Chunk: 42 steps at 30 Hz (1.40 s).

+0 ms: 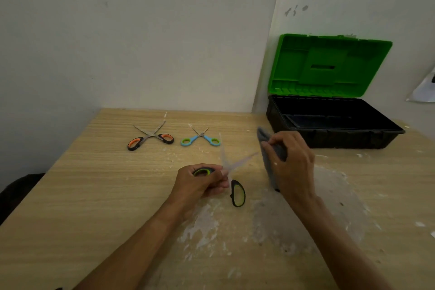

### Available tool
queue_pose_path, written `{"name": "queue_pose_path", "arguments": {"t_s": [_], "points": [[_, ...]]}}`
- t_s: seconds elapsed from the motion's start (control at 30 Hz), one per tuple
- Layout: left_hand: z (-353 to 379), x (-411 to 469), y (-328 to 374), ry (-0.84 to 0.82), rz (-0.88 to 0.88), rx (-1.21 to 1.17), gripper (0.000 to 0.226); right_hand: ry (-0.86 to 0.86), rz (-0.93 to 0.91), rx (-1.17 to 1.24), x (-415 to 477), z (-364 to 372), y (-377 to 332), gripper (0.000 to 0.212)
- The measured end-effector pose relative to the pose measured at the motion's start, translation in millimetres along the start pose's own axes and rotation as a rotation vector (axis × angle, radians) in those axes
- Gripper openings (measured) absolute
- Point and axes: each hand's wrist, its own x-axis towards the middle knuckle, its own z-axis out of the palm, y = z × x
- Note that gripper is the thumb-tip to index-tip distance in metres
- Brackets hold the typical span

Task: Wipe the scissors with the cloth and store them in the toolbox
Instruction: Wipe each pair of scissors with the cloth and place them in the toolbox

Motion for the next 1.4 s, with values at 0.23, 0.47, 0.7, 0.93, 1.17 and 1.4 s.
{"name": "queue_pose_path", "arguments": {"t_s": [0.23, 0.47, 0.7, 0.93, 1.17, 1.4], "points": [[-0.7, -0.8, 2.2, -0.009, -0.050, -0.059, 0.017, -0.236, -0.353, -0.137, -32.1, 21.1, -34.3, 0.016], [-3.2, 0.5, 8.1, 0.055, -0.063, 0.002, 0.006, -0.072, -0.170, 0.021, -18.2, 6.1, -16.4, 0.033], [-4.0, -4.1, 6.9, 0.023, -0.002, 0.104, 0.012, -0.485, -0.404, -0.134, -45.9, 25.9, -34.6, 0.037], [-4.9, -1.7, 8.8, 0.022, 0.025, 0.241, 0.005, -0.507, -0.270, -0.207, -31.6, 33.5, -45.0, 0.032], [-2.7, -0.7, 7.5, 0.004, -0.030, 0.306, 0.008, -0.541, -0.243, -0.345, 6.5, 39.4, -25.0, 0.040], [-0.5, -1.8, 6.8, -0.001, -0.087, 0.229, 0.007, -0.202, -0.040, -0.122, 9.1, 9.6, -13.4, 0.019]]}}
